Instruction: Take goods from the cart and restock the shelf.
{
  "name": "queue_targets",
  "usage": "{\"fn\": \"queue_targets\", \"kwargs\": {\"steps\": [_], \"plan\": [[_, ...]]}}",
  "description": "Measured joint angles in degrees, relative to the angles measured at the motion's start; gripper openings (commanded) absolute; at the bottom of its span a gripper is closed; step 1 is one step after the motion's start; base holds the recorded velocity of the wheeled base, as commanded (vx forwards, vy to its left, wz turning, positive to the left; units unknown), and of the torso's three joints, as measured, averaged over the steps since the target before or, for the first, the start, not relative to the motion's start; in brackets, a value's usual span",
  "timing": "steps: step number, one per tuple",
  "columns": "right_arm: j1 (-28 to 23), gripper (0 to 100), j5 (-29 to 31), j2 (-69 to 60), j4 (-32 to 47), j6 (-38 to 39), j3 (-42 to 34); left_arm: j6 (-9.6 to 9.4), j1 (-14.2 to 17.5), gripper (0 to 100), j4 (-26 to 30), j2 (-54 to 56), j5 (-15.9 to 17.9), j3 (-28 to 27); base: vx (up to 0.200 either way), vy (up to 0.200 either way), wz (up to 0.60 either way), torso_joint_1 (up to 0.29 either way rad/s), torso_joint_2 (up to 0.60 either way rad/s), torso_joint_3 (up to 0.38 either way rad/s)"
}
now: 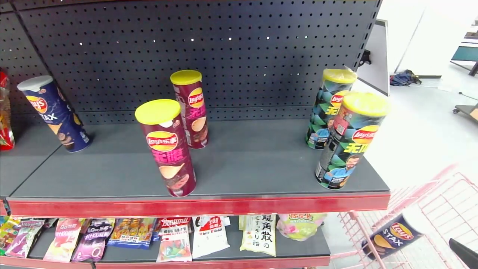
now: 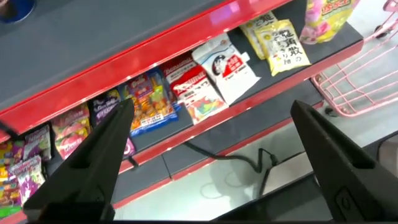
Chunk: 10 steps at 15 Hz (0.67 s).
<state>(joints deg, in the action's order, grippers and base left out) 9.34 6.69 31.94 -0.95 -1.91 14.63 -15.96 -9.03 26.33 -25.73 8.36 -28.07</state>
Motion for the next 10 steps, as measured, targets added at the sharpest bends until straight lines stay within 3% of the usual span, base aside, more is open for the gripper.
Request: {"fn": "queue_targets", "kwargs": {"steps": [5,10], "plan": [[0.11,100,-0.02,-0.38,-0.09,-0.49,-0.88,-0.13,-0.09,100,-0.15,2.91,0.50,1.40,0.000,0.000,0.00,0.000,0.00,0.000],[0.13,100,-0.05,-0.68,0.00,-0.46,-1.40,-0.22,-0.44,100,0.16,8.22,2.08,3.74,0.000,0.000,-0.60,-0.001,0.00,0.005]]}}
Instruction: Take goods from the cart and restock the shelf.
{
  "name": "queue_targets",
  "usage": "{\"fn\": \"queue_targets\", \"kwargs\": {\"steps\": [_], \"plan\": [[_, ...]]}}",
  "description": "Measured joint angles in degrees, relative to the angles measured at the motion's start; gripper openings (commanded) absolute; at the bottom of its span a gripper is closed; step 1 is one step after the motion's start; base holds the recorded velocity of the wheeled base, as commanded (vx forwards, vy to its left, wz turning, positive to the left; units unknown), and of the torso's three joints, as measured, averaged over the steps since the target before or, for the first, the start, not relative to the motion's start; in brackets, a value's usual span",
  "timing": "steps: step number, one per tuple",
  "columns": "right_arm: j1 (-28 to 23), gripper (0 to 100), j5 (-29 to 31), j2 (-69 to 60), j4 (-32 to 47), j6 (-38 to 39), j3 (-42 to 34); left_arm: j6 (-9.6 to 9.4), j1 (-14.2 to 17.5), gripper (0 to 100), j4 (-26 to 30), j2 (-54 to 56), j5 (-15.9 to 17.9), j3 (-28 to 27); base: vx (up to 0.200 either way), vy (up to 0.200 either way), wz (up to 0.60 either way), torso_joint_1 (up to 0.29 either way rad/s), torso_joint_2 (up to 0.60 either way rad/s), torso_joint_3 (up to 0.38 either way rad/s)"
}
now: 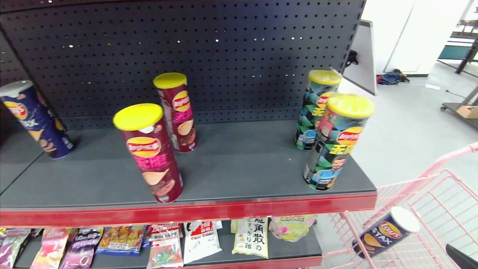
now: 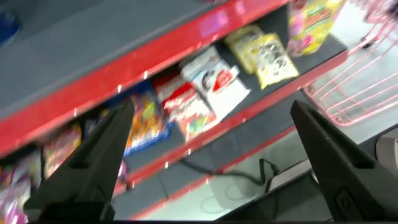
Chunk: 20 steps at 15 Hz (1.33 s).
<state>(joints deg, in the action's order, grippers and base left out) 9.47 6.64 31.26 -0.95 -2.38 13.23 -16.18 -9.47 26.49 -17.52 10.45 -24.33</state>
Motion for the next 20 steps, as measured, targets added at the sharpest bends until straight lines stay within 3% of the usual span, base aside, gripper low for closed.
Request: {"fn": "queue_targets", "kwargs": {"steps": [6,10,12,20], "plan": [[0.00,100,0.05,-0.39,0.02,0.02,-0.56,-0.07,-0.06,100,0.05,4.95,0.04,2.15,0.000,0.000,-0.60,0.004,0.00,0.000],[-0.09,100,0.38,-0.45,-0.09,0.02,-0.66,-0.07,-0.09,100,0.05,6.61,0.17,2.58,0.000,0.000,0.00,0.000,0.00,0.000],[-0.50,100,1.05,-0.56,0.02,-0.22,-1.00,-0.02,-0.12,100,0.05,8.09,0.17,3.64,0.000,0.000,0.60,0.005,0.00,0.000],[-1.51,100,2.44,-5.07,0.24,-2.52,-5.85,0.01,0.00,100,-0.28,12.14,0.02,6.78,0.000,0.000,0.07,-0.135,0.35,0.209]]}}
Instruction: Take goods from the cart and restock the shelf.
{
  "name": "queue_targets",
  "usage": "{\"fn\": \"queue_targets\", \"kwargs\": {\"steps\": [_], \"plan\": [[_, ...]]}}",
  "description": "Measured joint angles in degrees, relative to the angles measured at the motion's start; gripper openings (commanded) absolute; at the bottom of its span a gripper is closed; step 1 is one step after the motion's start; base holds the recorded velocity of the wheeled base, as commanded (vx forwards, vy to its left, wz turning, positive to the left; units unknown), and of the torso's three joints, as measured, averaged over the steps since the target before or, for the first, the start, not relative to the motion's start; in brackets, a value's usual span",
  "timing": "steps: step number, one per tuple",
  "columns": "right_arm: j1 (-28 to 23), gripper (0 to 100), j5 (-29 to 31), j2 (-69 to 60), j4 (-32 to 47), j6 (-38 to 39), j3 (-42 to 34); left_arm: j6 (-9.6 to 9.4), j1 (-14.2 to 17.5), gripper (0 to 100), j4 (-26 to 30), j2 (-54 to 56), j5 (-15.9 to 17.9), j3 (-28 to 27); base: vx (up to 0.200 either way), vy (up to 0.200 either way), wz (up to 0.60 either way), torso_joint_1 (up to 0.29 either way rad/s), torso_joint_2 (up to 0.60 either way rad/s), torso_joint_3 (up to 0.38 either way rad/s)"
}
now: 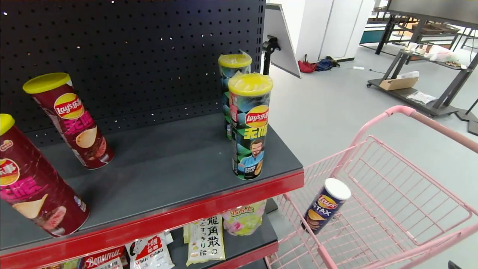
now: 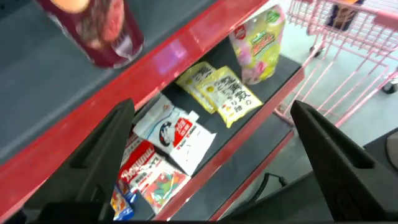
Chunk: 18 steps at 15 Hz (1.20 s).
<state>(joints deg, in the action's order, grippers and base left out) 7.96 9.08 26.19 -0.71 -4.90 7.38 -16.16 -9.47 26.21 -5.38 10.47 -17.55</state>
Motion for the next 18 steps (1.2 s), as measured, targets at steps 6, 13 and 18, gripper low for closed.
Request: {"fn": "queue_targets", "kwargs": {"steps": [6,13,18], "plan": [[0.02,100,-0.02,-4.45,-0.05,-0.10,-2.74,0.00,-0.06,100,0.11,0.17,-0.11,0.33,0.000,0.000,0.00,-0.043,0.13,0.080],[-0.06,100,0.16,-7.95,2.27,-0.27,-4.35,-0.04,-0.02,100,0.01,0.17,-0.27,1.29,0.000,0.000,0.00,-0.096,0.28,0.182],[0.09,100,0.05,-9.51,2.91,-0.21,-4.51,-0.09,-0.02,100,-0.35,0.17,-0.40,2.90,0.000,0.000,0.00,-0.129,0.41,0.271]]}}
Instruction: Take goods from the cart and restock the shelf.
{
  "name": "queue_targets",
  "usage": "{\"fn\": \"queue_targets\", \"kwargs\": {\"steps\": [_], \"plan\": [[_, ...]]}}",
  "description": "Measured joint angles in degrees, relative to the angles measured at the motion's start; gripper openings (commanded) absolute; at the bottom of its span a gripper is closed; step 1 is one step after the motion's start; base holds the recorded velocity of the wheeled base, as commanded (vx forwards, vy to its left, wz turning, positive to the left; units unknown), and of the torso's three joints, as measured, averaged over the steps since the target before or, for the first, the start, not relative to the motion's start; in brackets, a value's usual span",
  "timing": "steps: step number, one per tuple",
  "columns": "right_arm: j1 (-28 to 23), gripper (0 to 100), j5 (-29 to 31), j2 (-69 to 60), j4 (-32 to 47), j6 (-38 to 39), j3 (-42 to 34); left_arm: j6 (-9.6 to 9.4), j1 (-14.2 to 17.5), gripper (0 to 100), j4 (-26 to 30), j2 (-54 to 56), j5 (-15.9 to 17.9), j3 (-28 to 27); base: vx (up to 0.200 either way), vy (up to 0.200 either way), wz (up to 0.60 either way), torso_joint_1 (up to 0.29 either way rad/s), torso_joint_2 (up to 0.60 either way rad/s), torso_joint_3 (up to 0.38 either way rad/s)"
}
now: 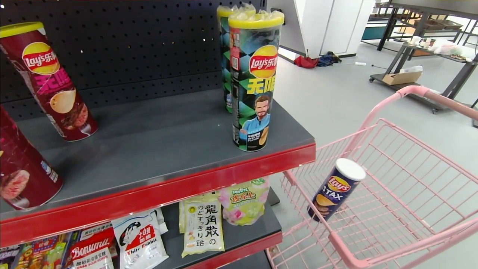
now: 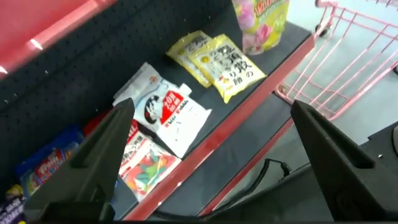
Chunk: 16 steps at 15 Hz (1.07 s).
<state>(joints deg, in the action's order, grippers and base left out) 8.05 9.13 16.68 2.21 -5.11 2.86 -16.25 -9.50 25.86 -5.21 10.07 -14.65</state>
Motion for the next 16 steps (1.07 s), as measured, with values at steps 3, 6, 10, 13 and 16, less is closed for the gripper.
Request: {"fn": "queue_targets", "kwargs": {"steps": [3,6,10,13,16], "plan": [[1.43,100,-1.26,1.89,-3.13,1.52,1.34,0.77,0.00,100,-4.11,0.00,-0.20,1.97,0.000,0.000,0.00,-0.016,0.05,0.036],[5.78,100,-3.33,13.42,-13.45,6.19,5.97,3.36,0.00,100,-5.11,0.02,-0.39,3.16,0.000,0.000,0.00,0.000,0.00,0.000],[7.08,100,-5.12,39.41,-35.71,9.51,9.53,12.51,0.00,100,-20.05,0.00,-2.35,6.53,0.000,0.000,0.00,0.000,0.00,0.000],[6.86,100,-7.88,56.58,-46.57,12.14,9.89,17.47,0.00,100,-23.52,0.02,-6.74,9.80,0.000,0.000,0.00,0.000,0.00,0.000],[6.62,100,-8.91,68.68,-56.32,13.95,9.73,14.88,0.00,100,-25.75,0.02,-3.47,12.64,0.000,0.000,0.00,0.000,0.00,0.000]]}}
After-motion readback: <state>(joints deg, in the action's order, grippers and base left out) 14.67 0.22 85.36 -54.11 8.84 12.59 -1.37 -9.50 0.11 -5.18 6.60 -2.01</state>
